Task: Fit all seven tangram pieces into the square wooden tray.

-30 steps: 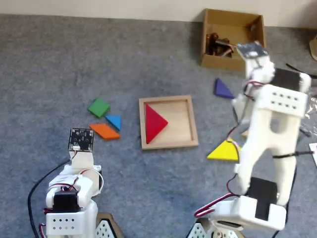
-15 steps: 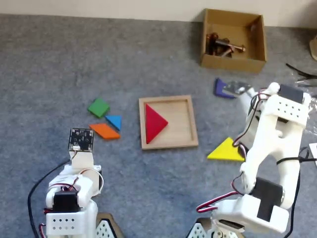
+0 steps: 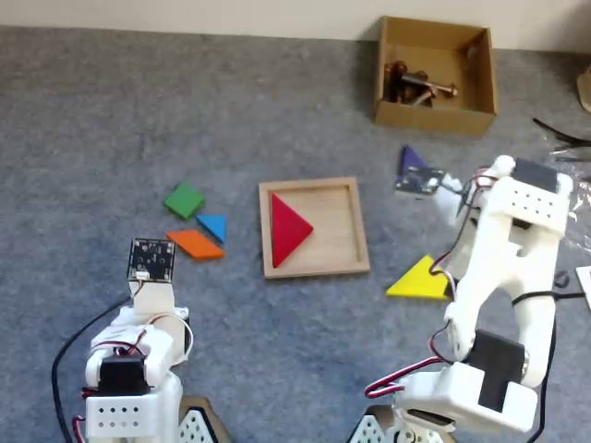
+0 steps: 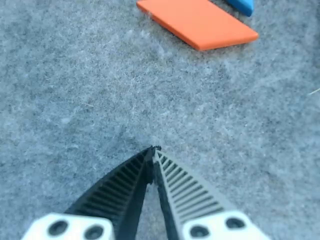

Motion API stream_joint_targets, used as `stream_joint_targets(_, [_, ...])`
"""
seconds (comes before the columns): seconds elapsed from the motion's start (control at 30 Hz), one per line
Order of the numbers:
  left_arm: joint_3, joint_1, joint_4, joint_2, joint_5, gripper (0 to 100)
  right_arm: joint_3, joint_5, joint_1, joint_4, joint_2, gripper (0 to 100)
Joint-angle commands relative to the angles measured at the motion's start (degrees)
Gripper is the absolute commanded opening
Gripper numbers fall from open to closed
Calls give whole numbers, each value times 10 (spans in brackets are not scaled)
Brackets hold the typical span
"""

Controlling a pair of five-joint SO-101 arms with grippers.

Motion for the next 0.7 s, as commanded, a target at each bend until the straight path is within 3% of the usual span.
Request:
stream_joint_targets(0.0, [13,-7,4,-3,-4,7,-3,8,-30,7,-28,11])
stream_joint_targets(0.27, [13,-7,4,-3,-4,7,-3,12,-46,-51,-27,22])
stream_joint_targets(0.43, [13,-7,4,-3,-4,7,-3,12,-43,-77,-27,150])
stream_joint_targets(0.67, [13,-7,4,-3,-4,7,58,61,-43,-113,-27,239])
